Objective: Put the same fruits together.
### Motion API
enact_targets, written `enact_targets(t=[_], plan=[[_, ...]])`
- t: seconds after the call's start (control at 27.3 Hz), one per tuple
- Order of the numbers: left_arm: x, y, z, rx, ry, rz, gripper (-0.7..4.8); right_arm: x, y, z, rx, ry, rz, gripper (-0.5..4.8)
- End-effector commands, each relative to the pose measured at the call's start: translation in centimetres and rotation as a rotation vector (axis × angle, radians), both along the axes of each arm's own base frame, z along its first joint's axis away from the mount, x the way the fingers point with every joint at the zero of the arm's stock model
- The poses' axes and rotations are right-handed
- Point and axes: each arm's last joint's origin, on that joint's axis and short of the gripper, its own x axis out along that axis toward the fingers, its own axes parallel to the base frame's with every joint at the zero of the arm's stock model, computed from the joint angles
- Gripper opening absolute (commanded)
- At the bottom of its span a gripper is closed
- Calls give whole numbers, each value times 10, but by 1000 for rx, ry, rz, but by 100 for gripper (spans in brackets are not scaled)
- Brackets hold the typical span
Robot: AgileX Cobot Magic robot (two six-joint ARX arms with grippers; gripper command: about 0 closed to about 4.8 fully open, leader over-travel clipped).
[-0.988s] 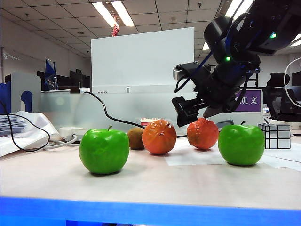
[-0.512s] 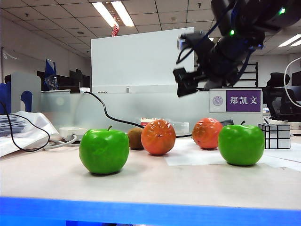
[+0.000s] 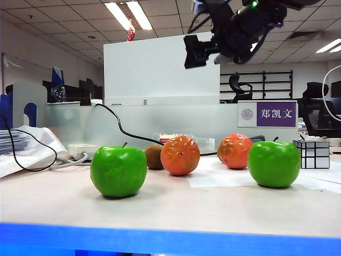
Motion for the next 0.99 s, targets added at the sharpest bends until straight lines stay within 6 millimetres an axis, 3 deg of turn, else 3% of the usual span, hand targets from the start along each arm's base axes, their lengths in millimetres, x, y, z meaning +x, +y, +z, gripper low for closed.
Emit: enact_targets(t=[0.04, 0.33, 0.66, 0.99], plan=[[0, 0, 1, 3, -15, 9, 62, 5, 4, 3, -2, 6, 35, 479], [0, 0, 1, 3, -15, 10, 62, 19, 13, -11, -22, 77, 95, 479], [0, 0, 1, 3, -12, 11, 62, 43, 38, -37, -70, 228, 171, 479], [0, 0, 1, 3, -10, 11, 62, 48, 63, -69, -86, 321, 282, 479]])
